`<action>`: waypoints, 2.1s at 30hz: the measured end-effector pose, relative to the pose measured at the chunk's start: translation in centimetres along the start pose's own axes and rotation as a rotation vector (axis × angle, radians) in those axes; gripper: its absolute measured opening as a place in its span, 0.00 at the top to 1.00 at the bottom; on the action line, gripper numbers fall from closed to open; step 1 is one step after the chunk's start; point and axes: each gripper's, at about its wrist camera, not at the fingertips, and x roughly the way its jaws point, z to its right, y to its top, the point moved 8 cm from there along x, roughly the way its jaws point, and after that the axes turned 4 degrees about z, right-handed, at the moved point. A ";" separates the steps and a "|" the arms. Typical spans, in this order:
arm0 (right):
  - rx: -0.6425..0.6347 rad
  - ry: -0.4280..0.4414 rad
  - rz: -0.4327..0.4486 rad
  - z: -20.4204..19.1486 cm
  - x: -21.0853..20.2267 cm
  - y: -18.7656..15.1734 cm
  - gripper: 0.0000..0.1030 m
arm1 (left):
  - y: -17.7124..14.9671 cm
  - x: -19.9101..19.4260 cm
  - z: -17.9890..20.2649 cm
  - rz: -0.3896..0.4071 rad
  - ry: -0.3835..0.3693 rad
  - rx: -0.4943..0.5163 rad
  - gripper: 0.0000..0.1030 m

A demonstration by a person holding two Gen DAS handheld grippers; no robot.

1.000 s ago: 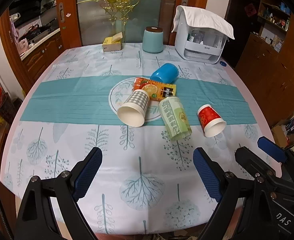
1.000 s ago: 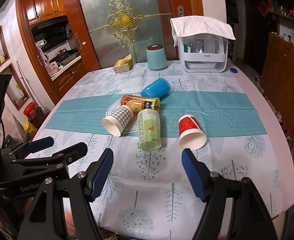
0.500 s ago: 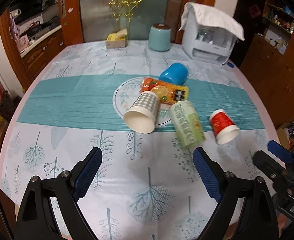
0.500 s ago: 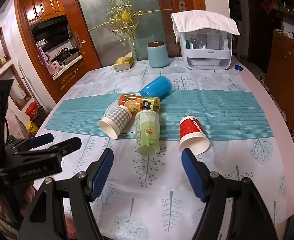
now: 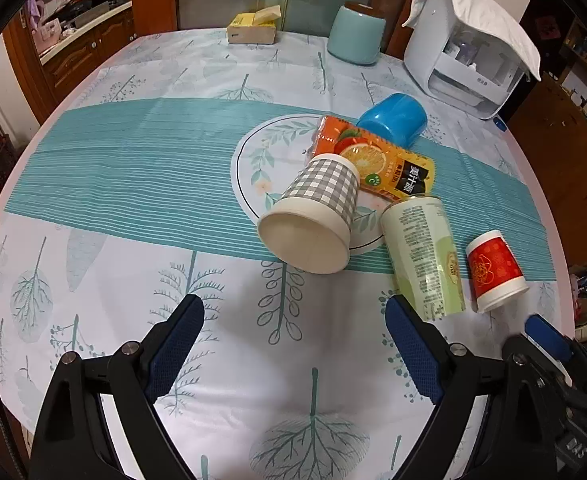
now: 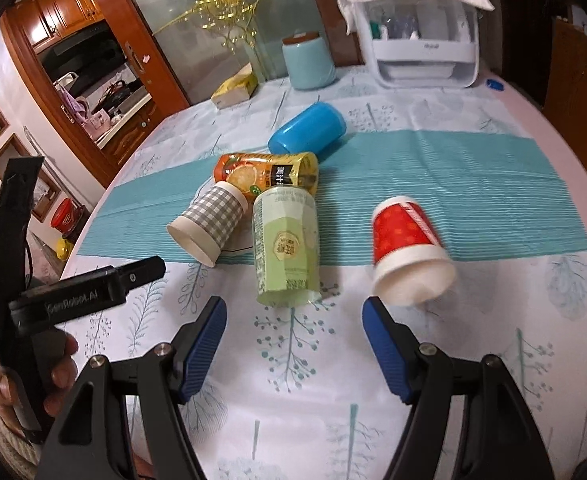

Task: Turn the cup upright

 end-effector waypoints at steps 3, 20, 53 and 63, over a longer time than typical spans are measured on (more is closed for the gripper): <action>0.005 0.014 -0.028 -0.2 1.8 0.5 0.31 | -0.1 0.6 0.1 -0.008 0.007 0.005 0.12; -0.004 0.038 -0.156 -0.3 9.5 -0.2 0.45 | -0.9 1.8 -0.6 -0.036 0.007 0.005 0.12; -0.923 0.324 -0.209 -6.7 2.4 -10.4 0.45 | -7.2 -5.5 2.5 -0.010 -0.120 0.371 0.12; -0.916 0.280 -0.153 -6.2 1.1 -9.7 0.42 | -8.5 -5.9 4.6 0.018 -0.137 0.582 0.12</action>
